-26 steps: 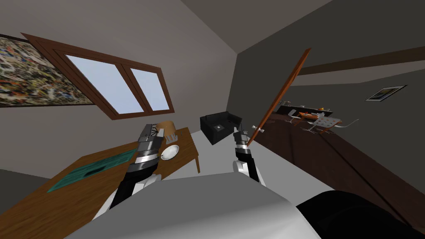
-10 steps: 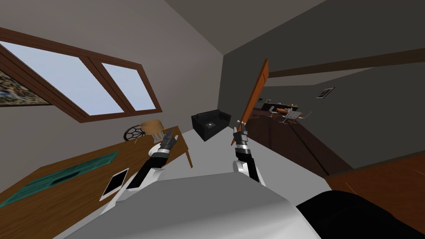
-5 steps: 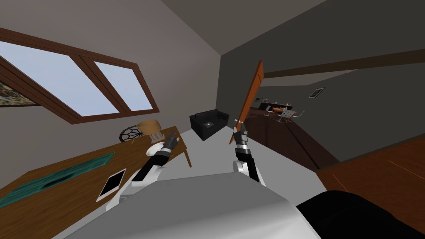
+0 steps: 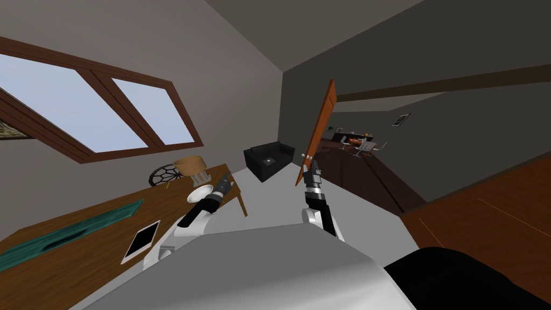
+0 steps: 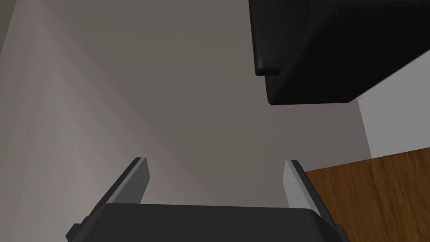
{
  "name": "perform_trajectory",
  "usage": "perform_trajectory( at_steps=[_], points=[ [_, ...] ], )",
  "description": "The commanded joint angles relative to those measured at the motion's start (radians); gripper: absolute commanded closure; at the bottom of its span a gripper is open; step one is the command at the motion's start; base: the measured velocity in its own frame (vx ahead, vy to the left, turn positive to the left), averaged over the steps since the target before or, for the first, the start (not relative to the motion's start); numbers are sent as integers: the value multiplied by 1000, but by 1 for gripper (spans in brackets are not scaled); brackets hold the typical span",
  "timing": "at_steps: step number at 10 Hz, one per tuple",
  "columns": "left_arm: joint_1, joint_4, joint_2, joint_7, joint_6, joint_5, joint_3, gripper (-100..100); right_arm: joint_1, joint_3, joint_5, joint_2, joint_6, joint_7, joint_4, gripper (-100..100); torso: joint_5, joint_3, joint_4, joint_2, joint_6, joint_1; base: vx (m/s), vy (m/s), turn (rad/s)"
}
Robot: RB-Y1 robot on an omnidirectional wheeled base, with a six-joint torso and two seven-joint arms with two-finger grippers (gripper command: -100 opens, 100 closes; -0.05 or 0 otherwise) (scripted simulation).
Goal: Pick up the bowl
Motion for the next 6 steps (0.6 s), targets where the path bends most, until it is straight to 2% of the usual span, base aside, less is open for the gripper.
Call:
perform_trajectory(
  at_steps=[1, 2, 4, 5, 6],
  points=[
    [-11, 17, 4, 0, 41, 6, -2, -100, 0, 0, 0, 0, 0, 0, 0, 0, 0, 0, 0, 0, 0, 0, -30, 1, -43],
    [-30, 46, 18, 3, 69, 20, -1, -100, 0, 0, 0, 0, 0, 0, 0, 0, 0, 0, 0, 0, 0, 0, -31, 0, -65],
    [-30, 46, 18, 3, 95, 20, -1, -100, 0, 0, 0, 0, 0, 0, 0, 0, 0, 0, 0, -1, 0, 0, -18, 5, -20],
    [-49, 76, 31, 4, 134, 34, 1, -100, 0, 0, 0, 0, 0, 0, 0, 0, 0, -1, 0, -1, 0, 0, -19, 9, -69],
    [-49, 76, 31, 4, 150, 34, 1, -100, 0, 0, 0, 0, 0, 0, 0, 0, 0, -1, 0, -1, 0, 1, -20, 15, -40]
  ],
)
